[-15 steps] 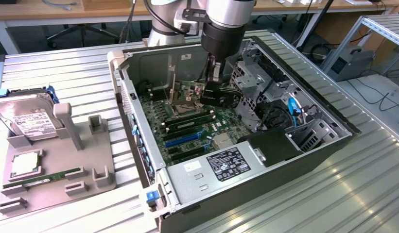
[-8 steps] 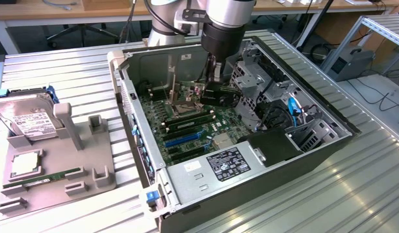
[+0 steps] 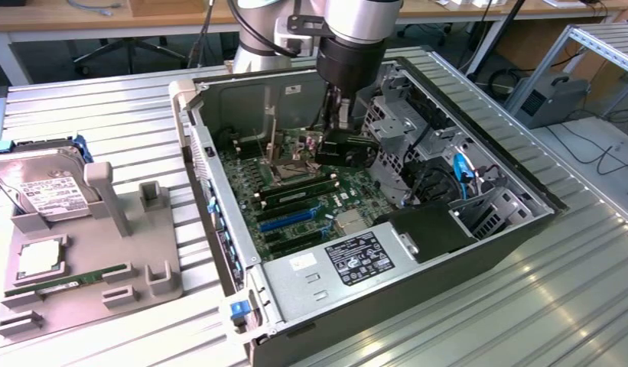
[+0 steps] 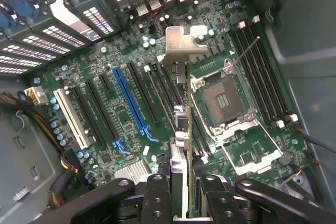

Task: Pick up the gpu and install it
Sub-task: 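Insert the gpu into the slot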

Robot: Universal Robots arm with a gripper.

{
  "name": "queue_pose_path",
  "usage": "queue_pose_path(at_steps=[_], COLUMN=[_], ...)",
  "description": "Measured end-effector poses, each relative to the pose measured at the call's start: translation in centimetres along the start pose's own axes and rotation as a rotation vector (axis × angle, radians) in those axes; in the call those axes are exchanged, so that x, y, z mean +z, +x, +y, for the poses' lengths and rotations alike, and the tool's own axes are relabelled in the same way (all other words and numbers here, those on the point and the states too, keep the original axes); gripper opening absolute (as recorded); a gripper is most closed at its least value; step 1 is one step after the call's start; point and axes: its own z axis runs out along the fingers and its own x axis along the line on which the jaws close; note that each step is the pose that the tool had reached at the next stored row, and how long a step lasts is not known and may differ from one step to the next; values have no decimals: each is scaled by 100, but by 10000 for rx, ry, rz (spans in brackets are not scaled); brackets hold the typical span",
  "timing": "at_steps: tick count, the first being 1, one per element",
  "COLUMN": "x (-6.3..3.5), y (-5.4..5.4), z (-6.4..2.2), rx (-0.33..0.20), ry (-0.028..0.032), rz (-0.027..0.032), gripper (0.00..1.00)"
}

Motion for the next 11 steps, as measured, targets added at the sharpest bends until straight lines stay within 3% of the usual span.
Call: queue_pose_path(at_steps=[11], x=[0], y=[0], z=[0], rx=[-549], ry=[-15], rz=[-2], gripper=[27])
